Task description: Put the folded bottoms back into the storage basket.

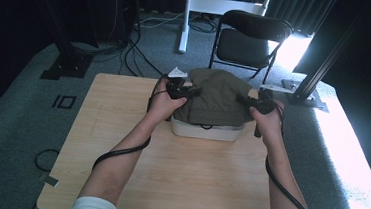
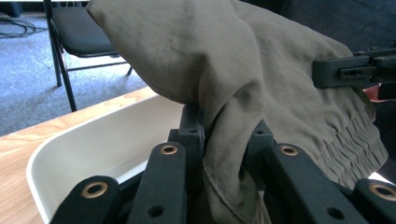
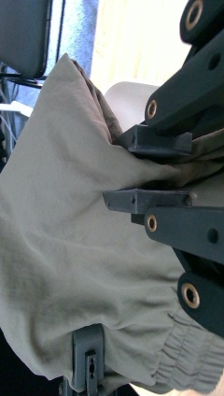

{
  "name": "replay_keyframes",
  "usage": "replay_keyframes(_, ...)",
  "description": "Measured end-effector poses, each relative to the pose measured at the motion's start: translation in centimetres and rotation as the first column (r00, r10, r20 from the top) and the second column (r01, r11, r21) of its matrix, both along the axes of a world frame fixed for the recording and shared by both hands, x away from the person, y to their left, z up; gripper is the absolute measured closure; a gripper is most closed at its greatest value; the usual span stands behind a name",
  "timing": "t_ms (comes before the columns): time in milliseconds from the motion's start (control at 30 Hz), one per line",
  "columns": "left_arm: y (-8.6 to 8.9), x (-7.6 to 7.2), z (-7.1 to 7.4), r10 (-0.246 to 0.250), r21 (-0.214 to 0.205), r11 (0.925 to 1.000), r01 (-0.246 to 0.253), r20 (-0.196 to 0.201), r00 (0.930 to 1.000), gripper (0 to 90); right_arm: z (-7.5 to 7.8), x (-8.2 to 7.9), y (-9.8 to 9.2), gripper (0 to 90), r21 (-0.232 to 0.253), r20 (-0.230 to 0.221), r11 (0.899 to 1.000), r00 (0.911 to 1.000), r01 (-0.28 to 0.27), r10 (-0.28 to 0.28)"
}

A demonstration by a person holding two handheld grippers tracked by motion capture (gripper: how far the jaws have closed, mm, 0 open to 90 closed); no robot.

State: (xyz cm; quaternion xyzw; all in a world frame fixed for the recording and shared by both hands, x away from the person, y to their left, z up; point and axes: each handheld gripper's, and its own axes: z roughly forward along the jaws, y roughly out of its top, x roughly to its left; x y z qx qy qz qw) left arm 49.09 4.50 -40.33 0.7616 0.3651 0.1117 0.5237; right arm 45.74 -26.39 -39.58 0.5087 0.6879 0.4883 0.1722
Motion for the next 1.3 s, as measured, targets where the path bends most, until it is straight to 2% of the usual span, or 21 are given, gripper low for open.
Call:
replay_keyframes(33,-0.1,0.3,-0.4,0.005,-0.001,1.0000,-0.005,-0.004,1.0000,76.7,-0.7,0.5,0.0,76.7,-0.006,-0.012,1.000,0.9999,0.010,-0.010)
replay_keyframes(133,-0.3,1.0,-1.4,0.016,0.008,0.9998,-0.016,-0.023,0.9996,76.6,-1.5,1.0,-0.1,76.6,0.001,-0.031,1.000,0.9994,0.016,-0.016)
replay_keyframes(167,-0.3,1.1,-1.7,0.021,0.012,0.9997,-0.021,-0.034,0.9992,76.6,-2.2,1.4,0.0,76.6,0.005,-0.050,1.000,0.9985,0.022,-0.022)
replay_keyframes(400,-0.2,2.1,-3.6,0.054,0.033,0.9982,-0.051,-0.081,0.9953,76.6,-4.2,2.6,0.5,76.6,-0.013,-0.087,0.999,0.9956,0.034,-0.035)
replay_keyframes(500,-0.4,2.4,-4.1,0.057,0.050,0.9974,-0.053,-0.092,0.9941,76.6,-5.2,3.2,0.8,76.6,-0.021,-0.120,0.999,0.9917,0.042,-0.045)
replay_keyframes(800,-1.0,3.1,-5.5,0.089,0.113,0.9909,-0.074,-0.140,0.9862,76.4,-6.4,3.8,1.3,76.5,-0.071,-0.154,0.997,0.9865,0.043,-0.054)
replay_keyframes(933,-1.3,3.2,-6.0,0.107,0.147,0.9856,-0.084,-0.158,0.9816,76.1,-7.0,4.0,1.7,76.4,-0.095,-0.174,0.995,0.9830,0.040,-0.057)
replay_keyframes(1067,-1.6,3.2,-6.4,0.116,0.187,0.9786,-0.085,-0.162,0.9800,75.9,-7.6,4.2,2.0,76.2,-0.107,-0.199,0.994,0.9780,0.040,-0.061)
replay_keyframes(1200,-1.7,3.2,-6.7,0.126,0.191,0.9771,-0.093,-0.168,0.9777,75.6,-8.0,4.3,2.0,75.4,-0.110,-0.208,0.993,0.9761,0.040,-0.062)
replay_keyframes(1267,-1.7,3.2,-6.8,0.124,0.218,0.9725,-0.083,-0.179,0.9760,75.5,-8.1,4.4,2.1,75.1,-0.112,-0.217,0.993,0.9743,0.036,-0.060)
replay_keyframes(1300,-1.8,3.2,-6.9,0.119,0.228,0.9708,-0.075,-0.185,0.9755,72.0,-8.1,4.4,2.3,72.5,-0.121,-0.236,0.992,0.9704,0.023,-0.052)
